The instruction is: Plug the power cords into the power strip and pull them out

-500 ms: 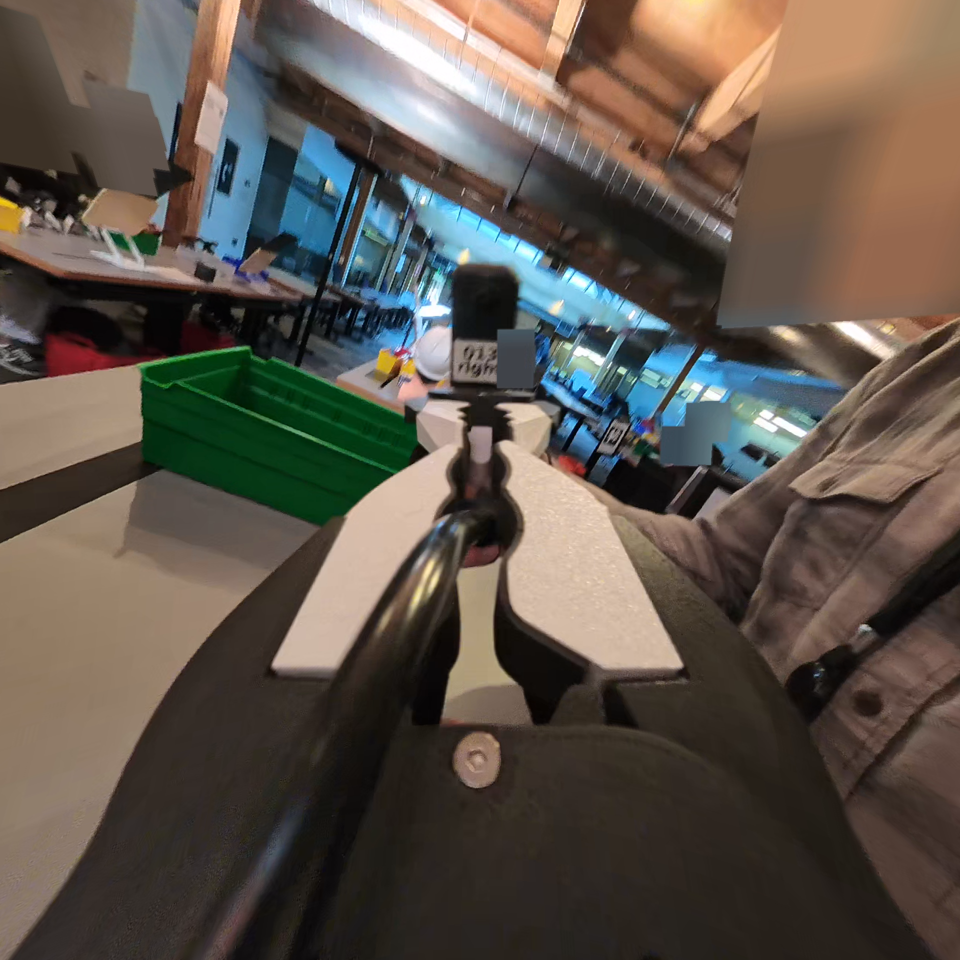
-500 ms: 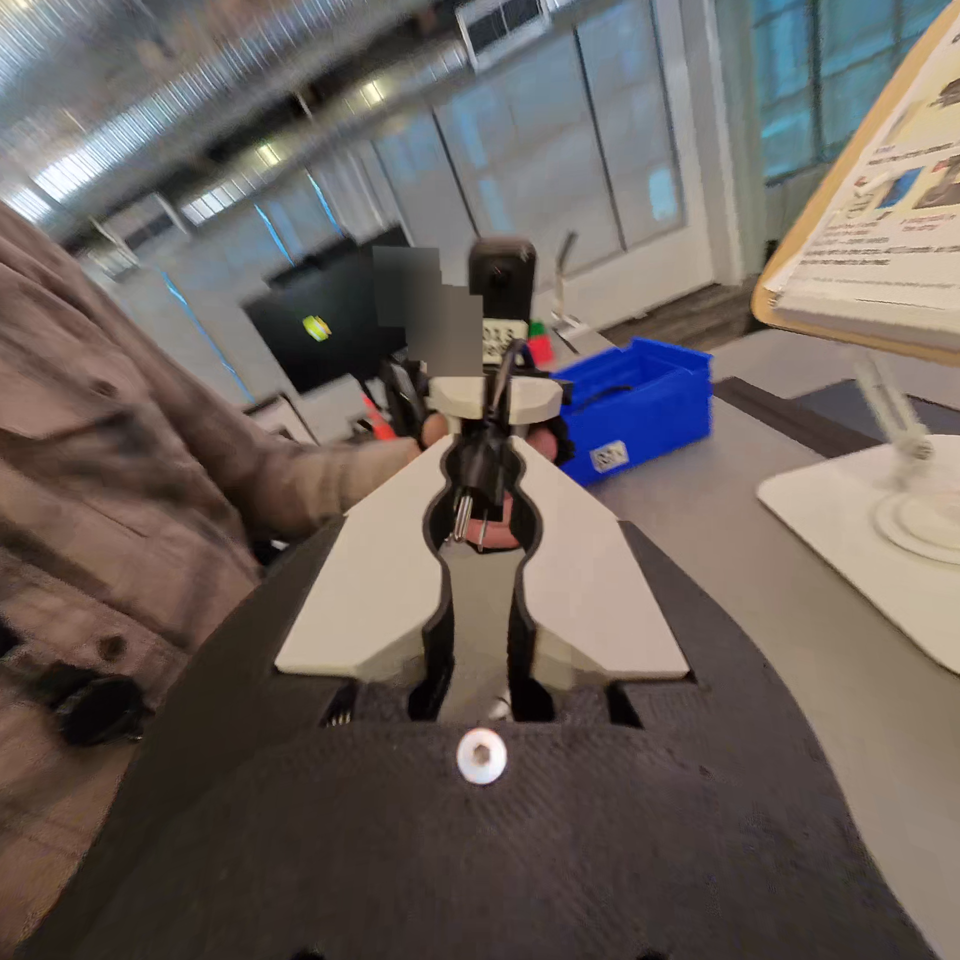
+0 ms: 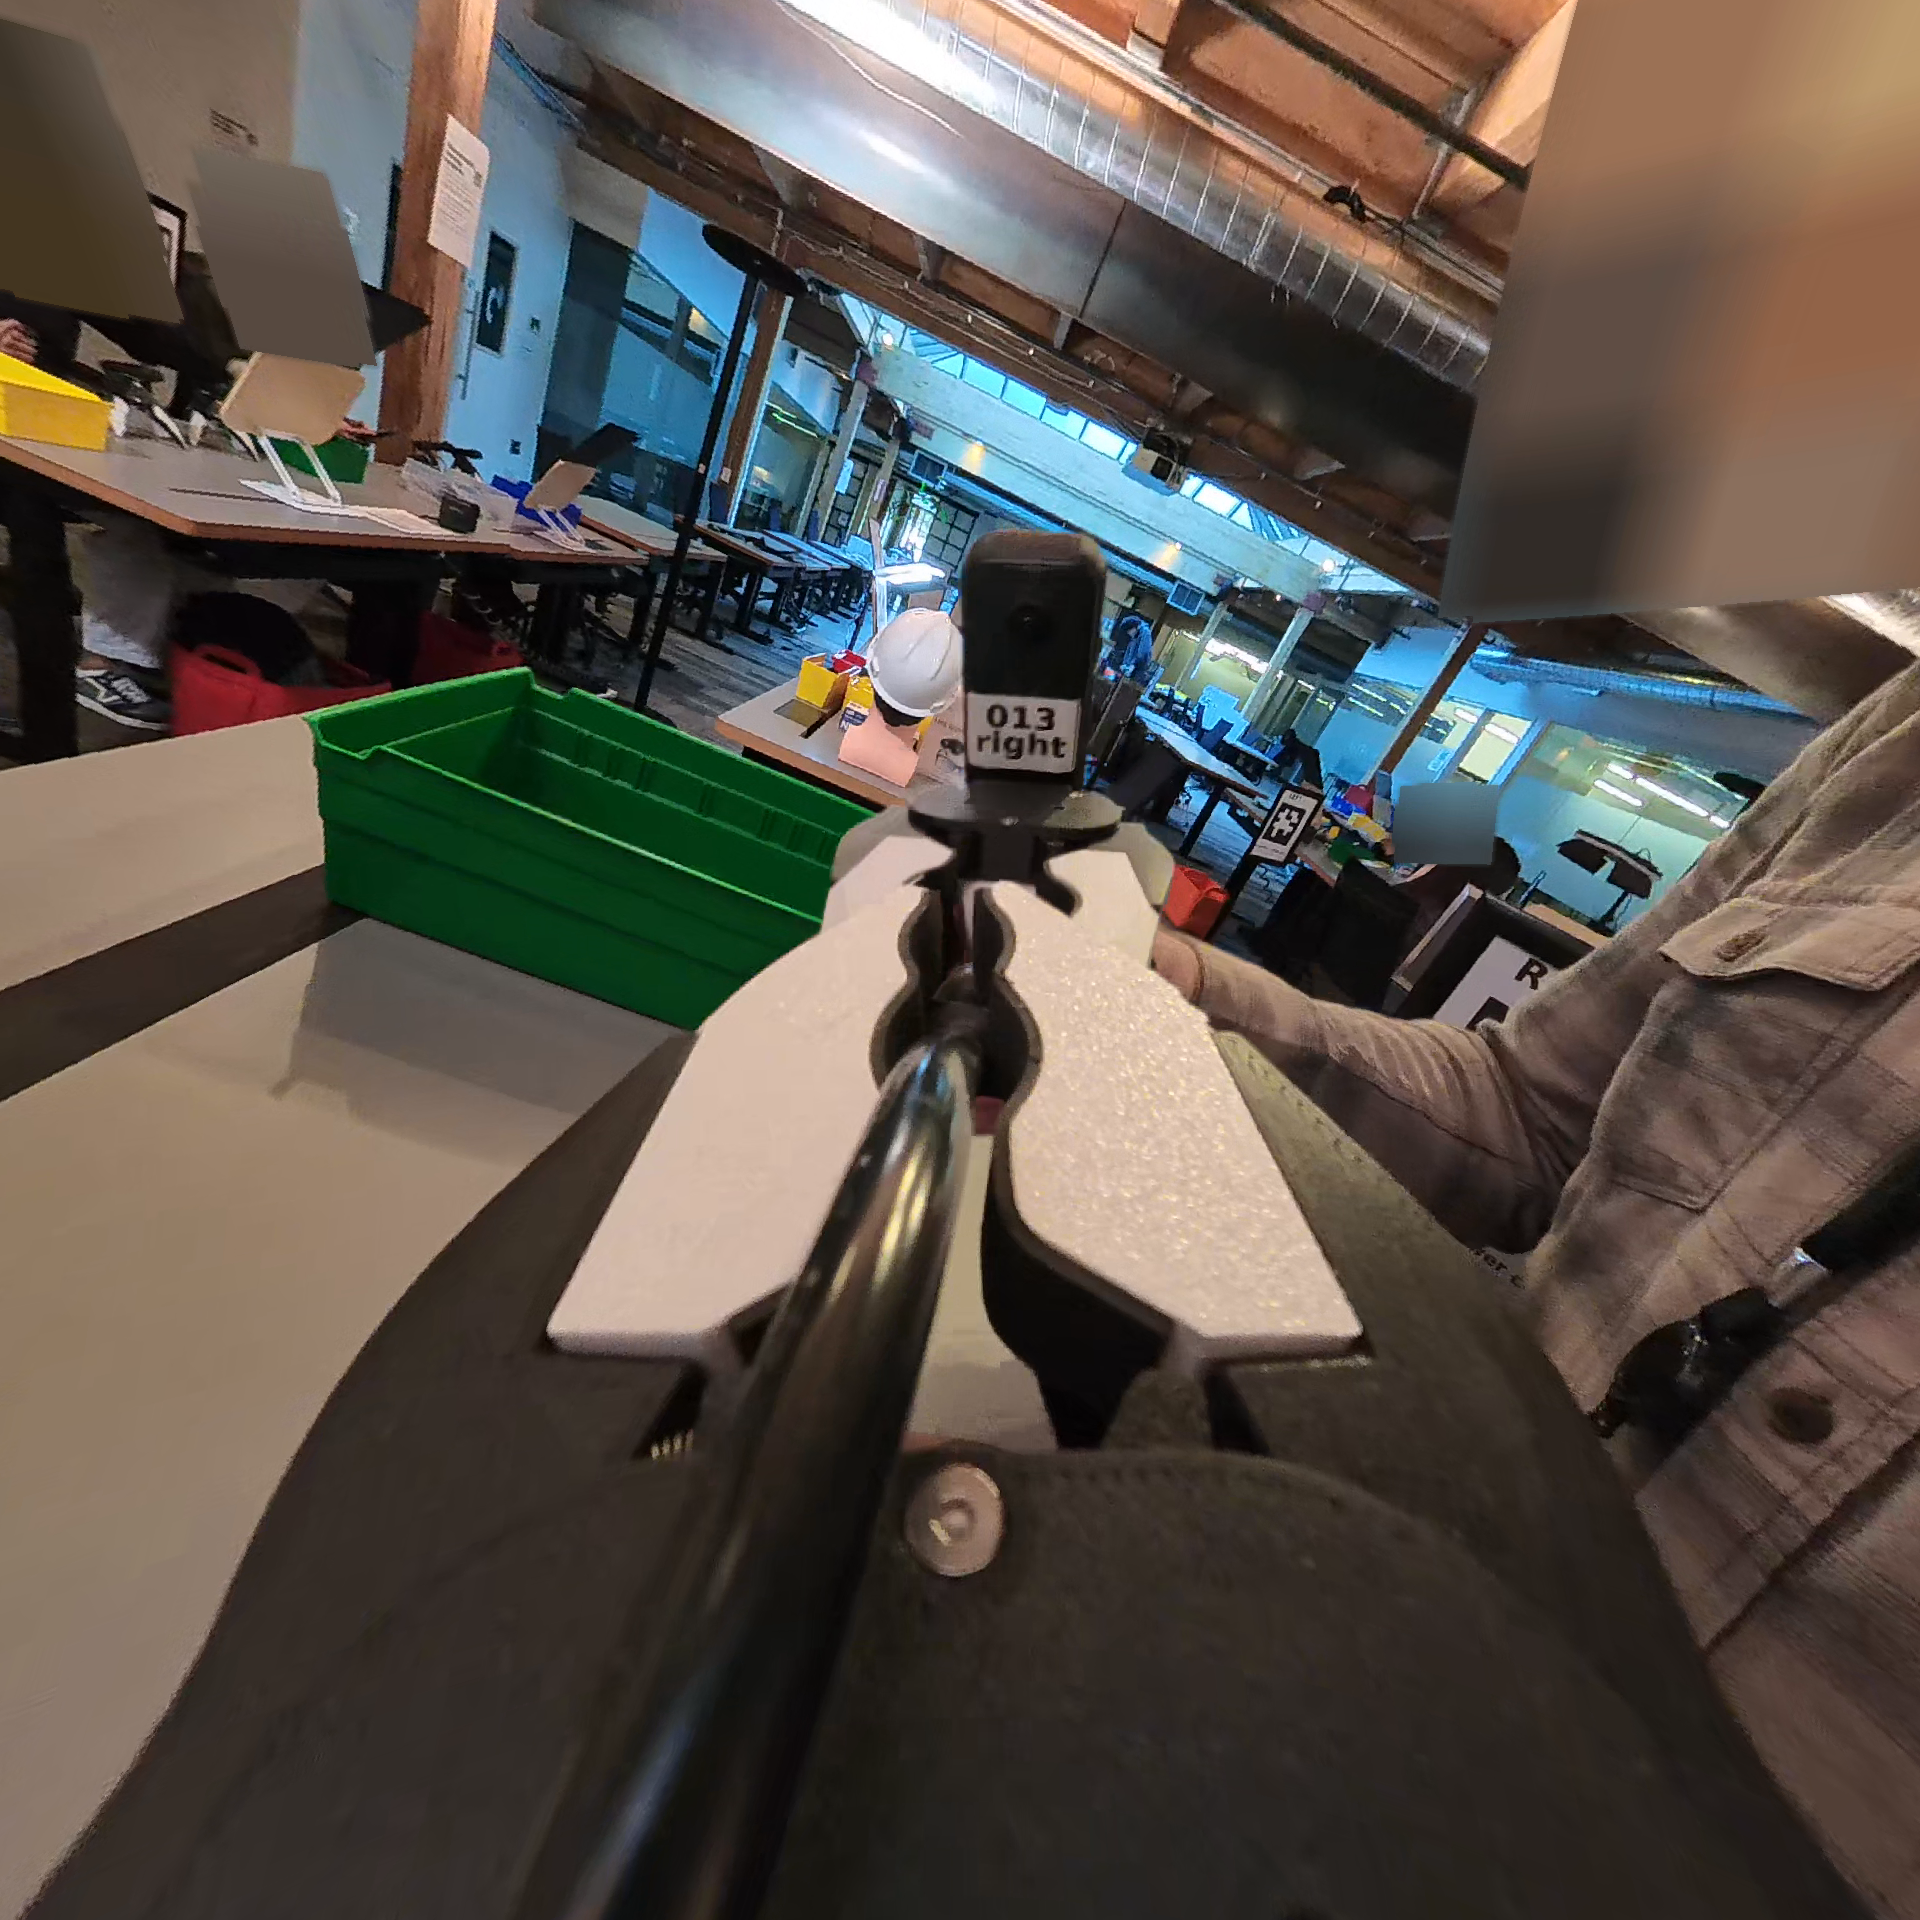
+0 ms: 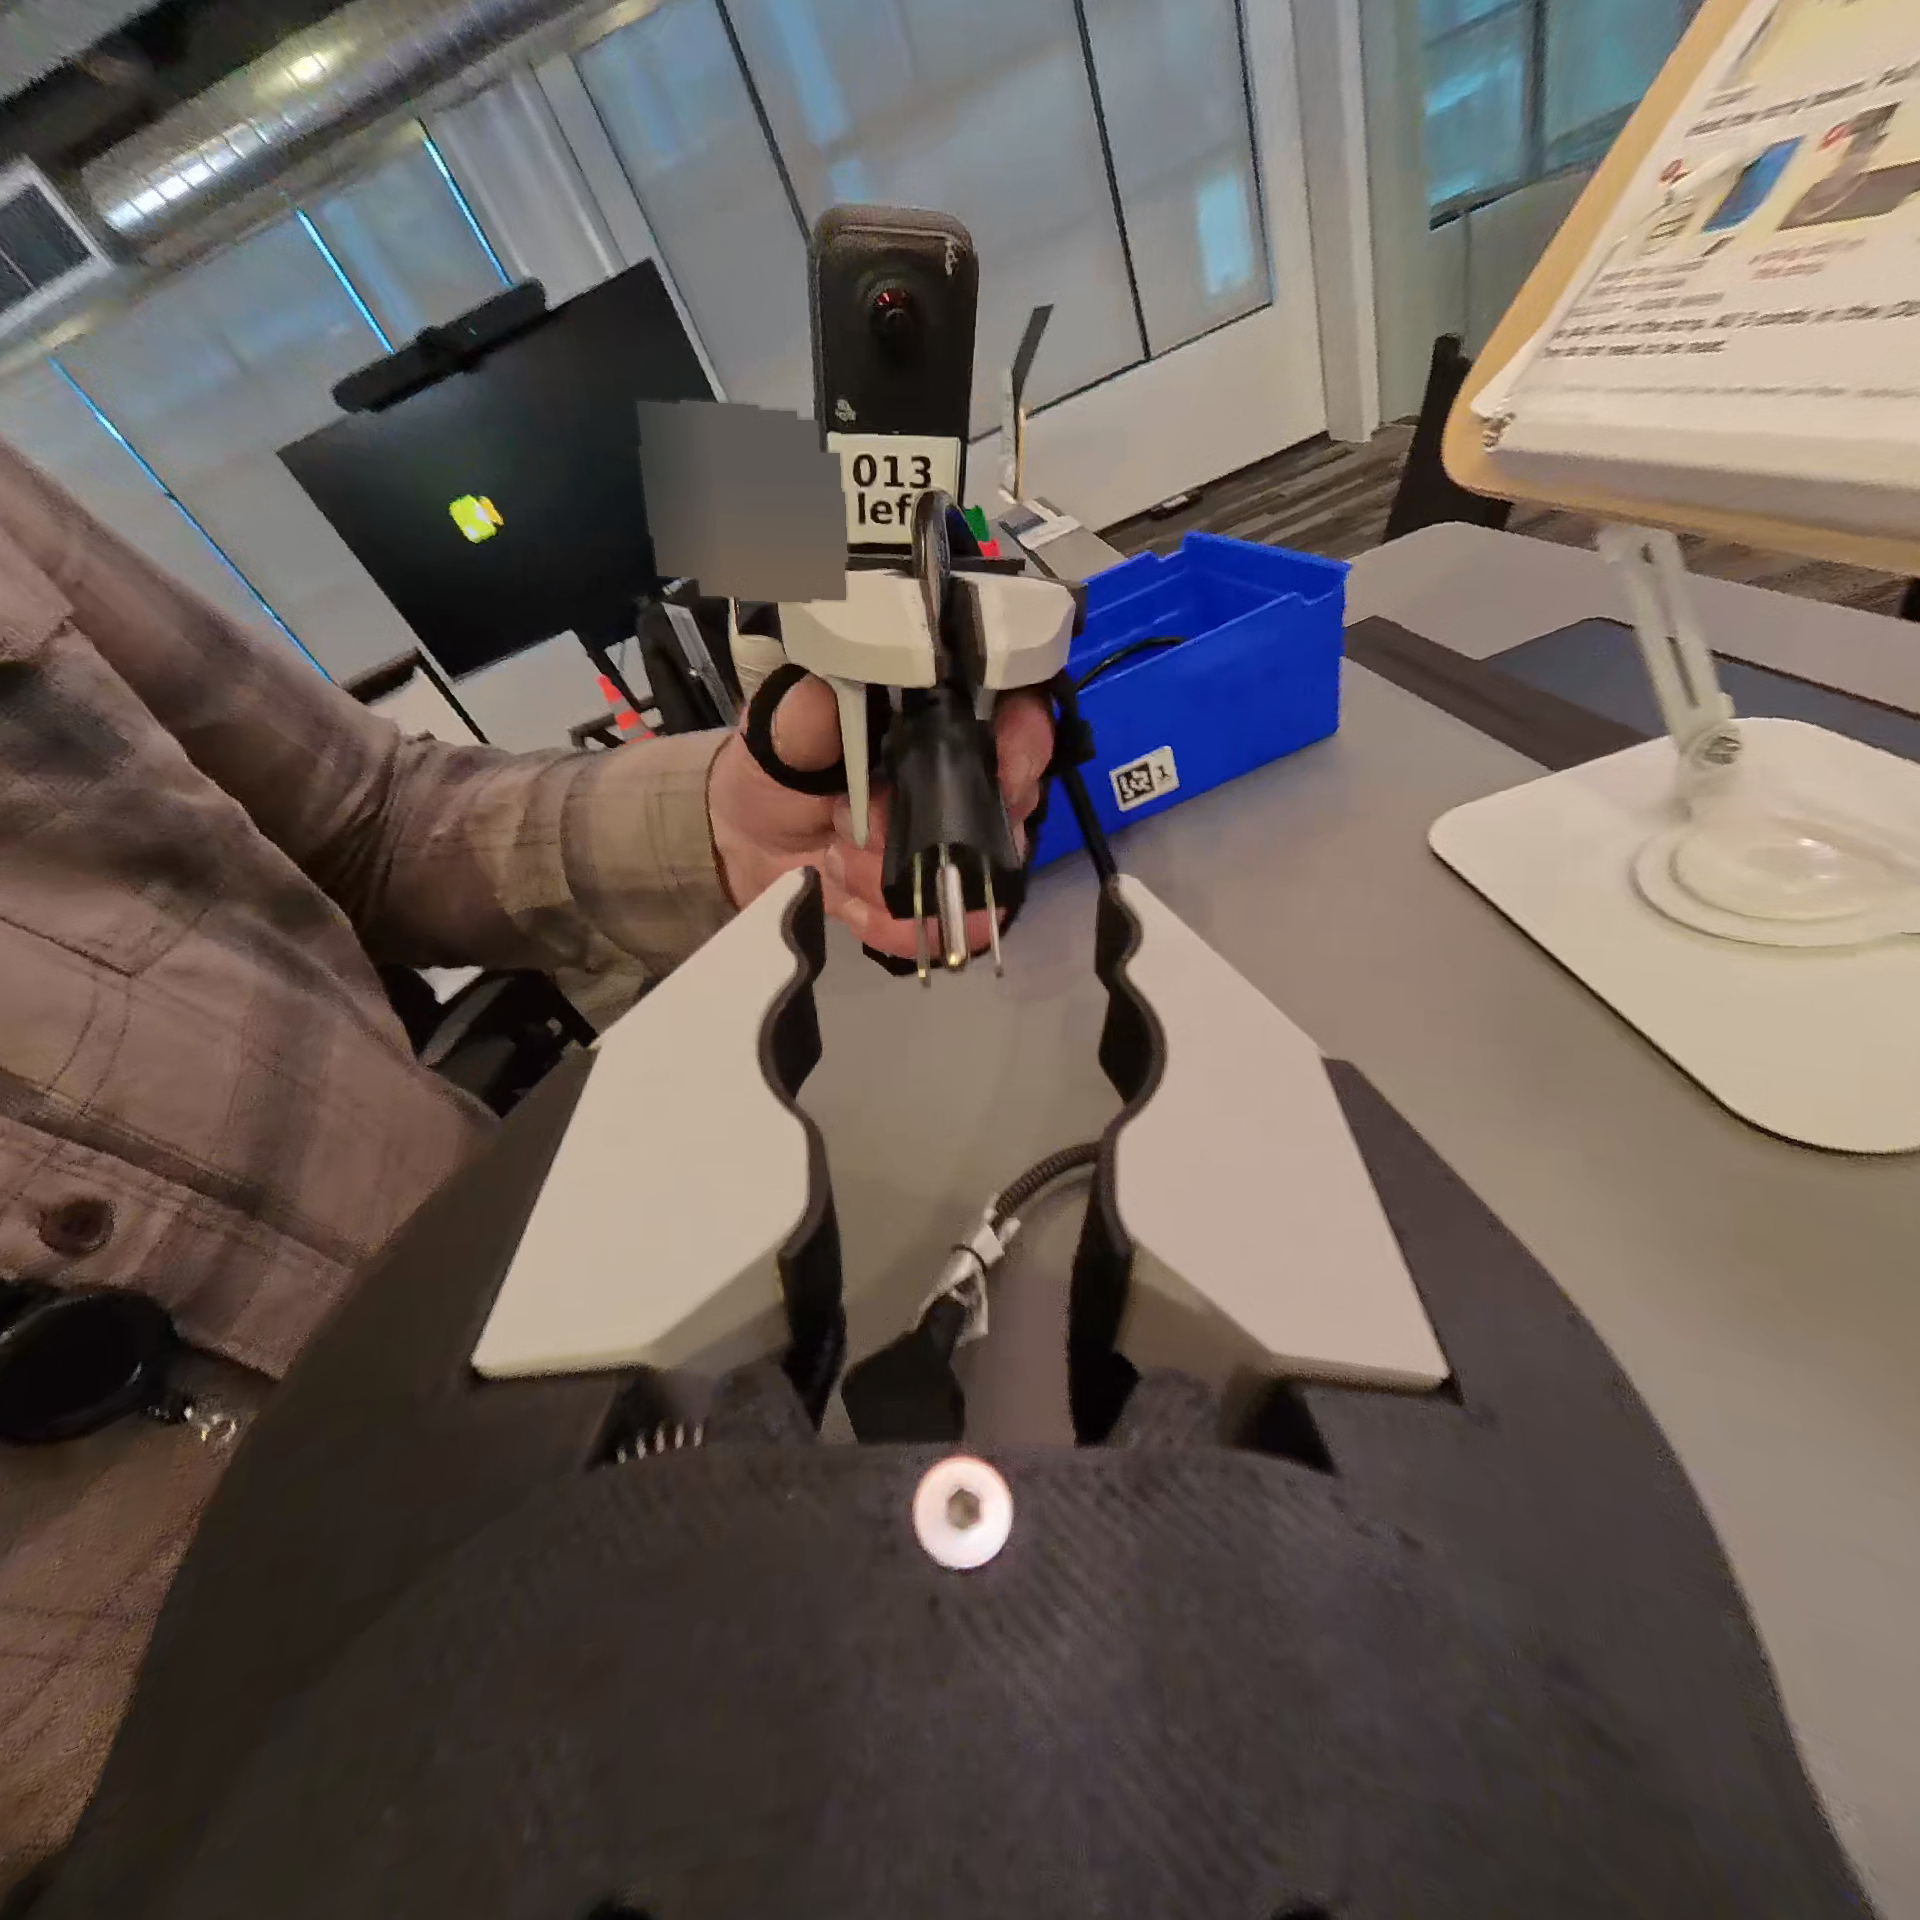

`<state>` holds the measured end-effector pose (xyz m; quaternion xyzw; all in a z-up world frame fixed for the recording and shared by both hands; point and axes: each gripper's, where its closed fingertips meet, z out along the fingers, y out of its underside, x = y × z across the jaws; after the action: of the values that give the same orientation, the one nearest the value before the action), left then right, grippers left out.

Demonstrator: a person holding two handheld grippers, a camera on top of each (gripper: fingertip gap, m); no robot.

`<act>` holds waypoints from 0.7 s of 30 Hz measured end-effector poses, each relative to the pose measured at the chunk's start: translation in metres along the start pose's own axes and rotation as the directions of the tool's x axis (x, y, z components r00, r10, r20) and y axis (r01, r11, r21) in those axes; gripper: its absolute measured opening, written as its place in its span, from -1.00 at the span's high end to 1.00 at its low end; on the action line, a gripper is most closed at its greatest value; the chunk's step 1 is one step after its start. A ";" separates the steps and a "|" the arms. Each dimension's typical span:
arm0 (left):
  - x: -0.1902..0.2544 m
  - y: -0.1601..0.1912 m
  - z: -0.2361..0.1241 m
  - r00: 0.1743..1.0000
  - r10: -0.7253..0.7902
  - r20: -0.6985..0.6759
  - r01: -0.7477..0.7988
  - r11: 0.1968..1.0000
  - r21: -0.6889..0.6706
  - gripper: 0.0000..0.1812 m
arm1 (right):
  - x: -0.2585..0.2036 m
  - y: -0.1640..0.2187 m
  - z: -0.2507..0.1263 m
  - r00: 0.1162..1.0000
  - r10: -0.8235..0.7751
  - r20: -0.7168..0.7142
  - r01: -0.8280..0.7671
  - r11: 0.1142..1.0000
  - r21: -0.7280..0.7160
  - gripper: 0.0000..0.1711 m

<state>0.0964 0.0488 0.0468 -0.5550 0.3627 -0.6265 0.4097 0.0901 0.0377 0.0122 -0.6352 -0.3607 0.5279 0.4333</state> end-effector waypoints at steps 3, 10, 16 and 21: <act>0.003 -0.002 0.003 1.000 0.005 -0.007 -0.005 1.000 0.024 0.95 | -0.005 -0.007 0.004 0.999 0.030 0.044 -0.033 0.996 0.081 0.70; 0.006 0.012 0.006 0.995 0.097 0.017 -0.095 0.992 -0.078 0.63 | -0.007 -0.013 -0.004 0.999 -0.031 0.045 0.029 0.999 0.031 0.71; 0.024 0.054 0.001 1.000 -0.011 -0.007 0.009 0.970 -0.243 0.39 | -0.006 -0.024 -0.014 0.995 -0.095 0.044 0.097 0.995 -0.040 0.72; 0.044 0.100 -0.024 0.993 -0.119 0.000 0.109 0.905 -0.412 0.27 | -0.002 -0.033 -0.021 0.994 -0.099 0.036 0.100 0.995 -0.024 0.72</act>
<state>0.0814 -0.0321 -0.0295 -0.6410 0.4584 -0.5660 0.2420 0.1102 0.0445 0.0451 -0.6126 -0.4061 0.5118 0.4447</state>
